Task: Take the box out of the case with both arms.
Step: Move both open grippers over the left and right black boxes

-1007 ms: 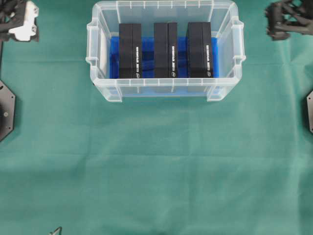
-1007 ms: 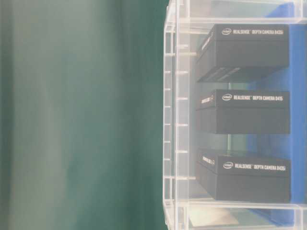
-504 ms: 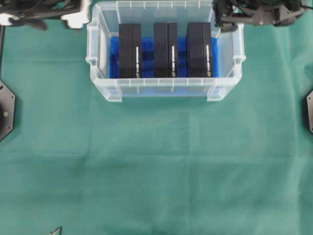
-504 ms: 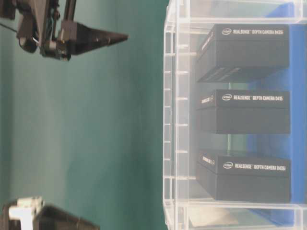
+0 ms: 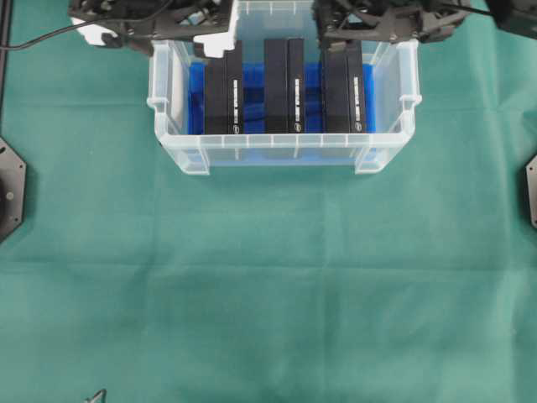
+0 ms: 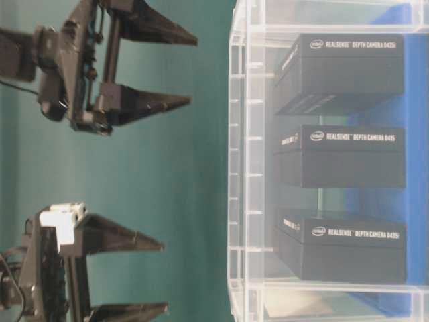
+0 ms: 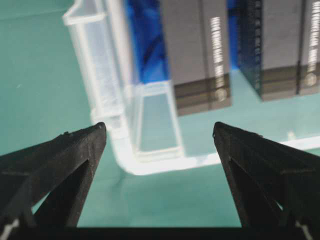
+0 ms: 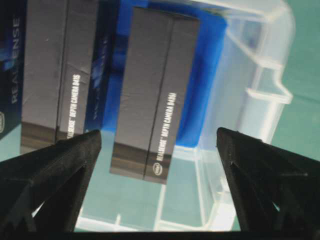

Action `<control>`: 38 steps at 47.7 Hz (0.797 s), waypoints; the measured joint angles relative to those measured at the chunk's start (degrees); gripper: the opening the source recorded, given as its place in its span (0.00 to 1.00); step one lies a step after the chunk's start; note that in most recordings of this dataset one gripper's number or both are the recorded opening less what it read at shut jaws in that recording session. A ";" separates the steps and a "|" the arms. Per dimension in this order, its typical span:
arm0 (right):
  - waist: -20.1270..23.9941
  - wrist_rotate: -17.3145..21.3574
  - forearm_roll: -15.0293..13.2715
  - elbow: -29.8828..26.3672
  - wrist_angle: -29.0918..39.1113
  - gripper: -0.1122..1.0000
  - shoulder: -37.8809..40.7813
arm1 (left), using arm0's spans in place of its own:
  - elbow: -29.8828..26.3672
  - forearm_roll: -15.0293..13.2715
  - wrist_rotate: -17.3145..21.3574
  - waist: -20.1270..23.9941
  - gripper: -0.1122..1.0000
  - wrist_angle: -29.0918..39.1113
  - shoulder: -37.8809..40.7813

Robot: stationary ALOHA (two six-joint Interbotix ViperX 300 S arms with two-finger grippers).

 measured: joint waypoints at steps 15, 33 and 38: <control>0.53 -1.49 0.09 -2.46 0.00 0.96 2.64 | -1.67 0.44 -0.18 -0.53 0.92 -2.99 3.08; 0.53 -1.49 0.09 -2.46 0.00 0.96 2.64 | -1.85 0.88 -0.18 -0.62 0.92 -4.22 4.66; 0.53 -1.49 0.09 -2.46 0.00 0.96 2.64 | -1.85 0.88 -0.44 -0.53 0.92 -4.66 4.83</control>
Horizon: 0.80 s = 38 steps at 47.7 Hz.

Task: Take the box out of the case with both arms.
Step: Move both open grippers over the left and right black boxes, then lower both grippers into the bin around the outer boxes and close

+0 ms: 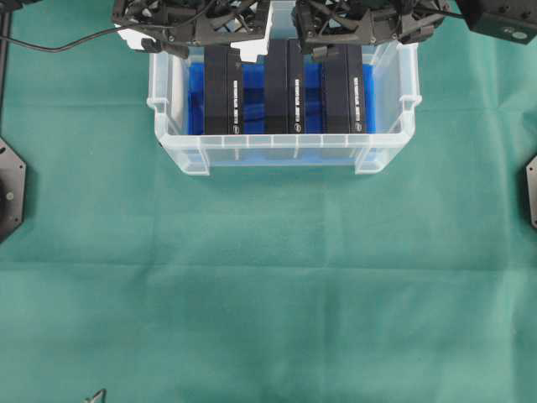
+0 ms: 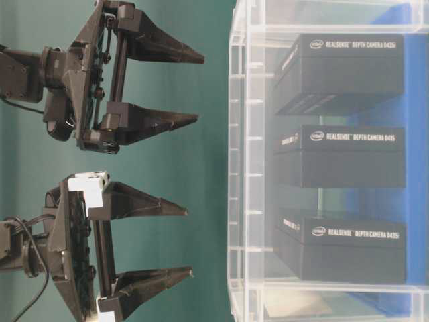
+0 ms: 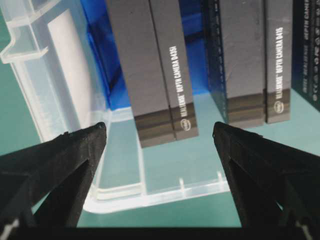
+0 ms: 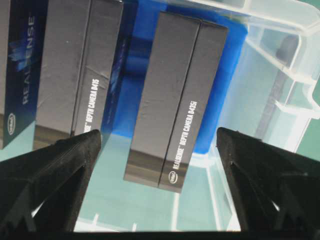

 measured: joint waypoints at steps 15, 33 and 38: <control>0.00 0.00 -0.09 -0.09 -0.09 0.96 0.00 | 0.00 0.00 -0.26 -0.09 0.92 -0.53 0.44; 0.00 -0.09 -0.09 0.00 0.00 0.96 0.00 | 0.00 0.09 -0.18 -0.09 0.92 -0.53 0.70; 0.00 -0.18 -0.18 0.00 -0.09 0.96 0.00 | 0.00 0.09 -0.18 -0.09 0.92 -0.53 0.70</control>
